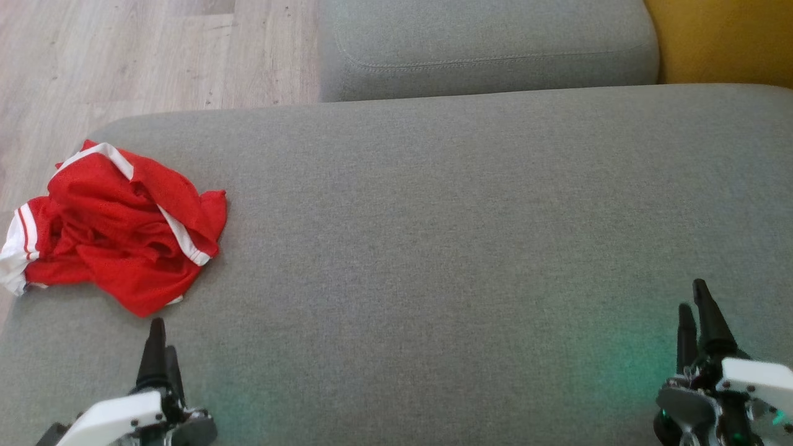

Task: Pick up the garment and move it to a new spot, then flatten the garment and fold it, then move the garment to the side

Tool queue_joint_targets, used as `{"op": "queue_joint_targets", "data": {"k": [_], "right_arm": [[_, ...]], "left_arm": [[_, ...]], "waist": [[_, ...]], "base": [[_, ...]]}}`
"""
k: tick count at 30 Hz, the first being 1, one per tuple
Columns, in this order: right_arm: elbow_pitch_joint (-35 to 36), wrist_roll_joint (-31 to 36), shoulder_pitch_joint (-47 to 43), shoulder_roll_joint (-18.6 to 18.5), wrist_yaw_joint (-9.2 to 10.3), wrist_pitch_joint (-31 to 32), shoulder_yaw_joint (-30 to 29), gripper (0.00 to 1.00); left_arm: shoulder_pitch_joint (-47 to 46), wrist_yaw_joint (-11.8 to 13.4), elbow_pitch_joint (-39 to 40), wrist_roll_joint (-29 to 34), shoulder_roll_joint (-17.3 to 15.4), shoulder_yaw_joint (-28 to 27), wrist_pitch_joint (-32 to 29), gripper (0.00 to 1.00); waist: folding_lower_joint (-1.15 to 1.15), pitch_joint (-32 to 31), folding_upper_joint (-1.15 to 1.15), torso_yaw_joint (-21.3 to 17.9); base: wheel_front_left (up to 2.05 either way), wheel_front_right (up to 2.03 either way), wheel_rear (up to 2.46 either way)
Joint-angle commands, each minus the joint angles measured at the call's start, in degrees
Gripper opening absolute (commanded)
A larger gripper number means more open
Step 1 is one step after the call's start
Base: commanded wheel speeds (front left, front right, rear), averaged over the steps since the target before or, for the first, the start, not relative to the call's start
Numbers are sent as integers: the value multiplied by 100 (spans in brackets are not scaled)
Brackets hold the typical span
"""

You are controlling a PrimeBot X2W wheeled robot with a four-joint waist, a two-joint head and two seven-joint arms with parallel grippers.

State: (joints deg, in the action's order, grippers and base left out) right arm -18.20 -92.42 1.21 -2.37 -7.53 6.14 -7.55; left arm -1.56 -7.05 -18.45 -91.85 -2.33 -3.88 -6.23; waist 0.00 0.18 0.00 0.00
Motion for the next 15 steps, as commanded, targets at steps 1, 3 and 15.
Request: {"op": "queue_joint_targets", "data": {"k": [1, 3, 15], "right_arm": [[201, 3, 158, -22, 0, -30, 20, 100], [227, 15, 152, -22, 0, -57, 37, 100], [386, 430, 138, -139, 1, -288, 230, 100]], "left_arm": [[-192, -2, 184, -7, -19, 25, 42, 100], [-205, -3, 200, -13, -19, 65, 75, 100], [-290, -7, 389, 392, -34, 170, 299, 100]], "waist": [[0, -1, 0, -1], [0, -3, 0, -2], [0, -10, 0, -12]], "base": [[0, 0, 0], [0, 0, 0], [0, 0, 0]]}}
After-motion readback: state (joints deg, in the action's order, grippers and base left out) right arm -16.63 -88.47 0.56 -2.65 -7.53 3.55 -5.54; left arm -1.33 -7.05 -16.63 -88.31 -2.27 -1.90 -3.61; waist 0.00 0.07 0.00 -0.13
